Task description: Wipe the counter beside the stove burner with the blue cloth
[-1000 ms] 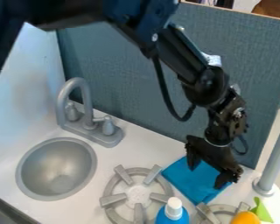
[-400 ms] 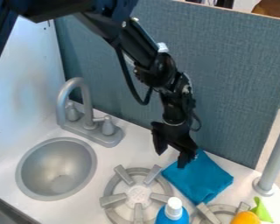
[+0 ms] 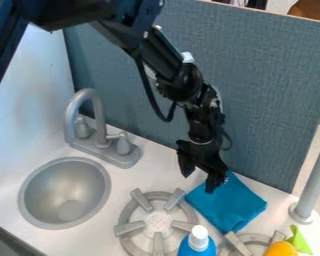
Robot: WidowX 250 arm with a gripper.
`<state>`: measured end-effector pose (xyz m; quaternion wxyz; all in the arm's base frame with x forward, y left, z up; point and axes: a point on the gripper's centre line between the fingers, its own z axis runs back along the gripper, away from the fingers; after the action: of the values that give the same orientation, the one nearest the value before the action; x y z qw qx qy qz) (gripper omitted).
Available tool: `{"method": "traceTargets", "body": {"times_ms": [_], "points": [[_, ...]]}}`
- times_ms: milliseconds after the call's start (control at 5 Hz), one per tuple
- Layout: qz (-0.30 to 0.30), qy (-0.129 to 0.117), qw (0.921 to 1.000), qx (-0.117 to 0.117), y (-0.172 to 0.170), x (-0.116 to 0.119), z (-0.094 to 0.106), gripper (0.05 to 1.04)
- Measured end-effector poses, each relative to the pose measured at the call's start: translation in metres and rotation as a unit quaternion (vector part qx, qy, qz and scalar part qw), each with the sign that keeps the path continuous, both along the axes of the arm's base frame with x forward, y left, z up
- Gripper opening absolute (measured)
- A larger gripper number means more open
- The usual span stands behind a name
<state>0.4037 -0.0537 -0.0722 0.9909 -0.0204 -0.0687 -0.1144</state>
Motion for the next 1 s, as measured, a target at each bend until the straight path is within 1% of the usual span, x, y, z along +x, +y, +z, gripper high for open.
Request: {"method": "traceTargets", "body": {"times_ms": [200, 400, 600, 800, 1000], "points": [[0.002, 0.006, 1.0, -0.001, -0.005, -0.002, 0.0, 1.003], [-0.02, 0.007, 0.9998, 0.0, -0.029, -0.002, 0.004, 1.003], [-0.032, 0.016, 0.9993, 0.006, -0.042, -0.004, -0.006, 1.003], [-0.033, 0.01, 0.9993, 0.014, -0.05, 0.0, -0.01, 1.003], [-0.032, 0.017, 0.999, 0.028, -0.056, 0.0, -0.03, 1.003]]}}
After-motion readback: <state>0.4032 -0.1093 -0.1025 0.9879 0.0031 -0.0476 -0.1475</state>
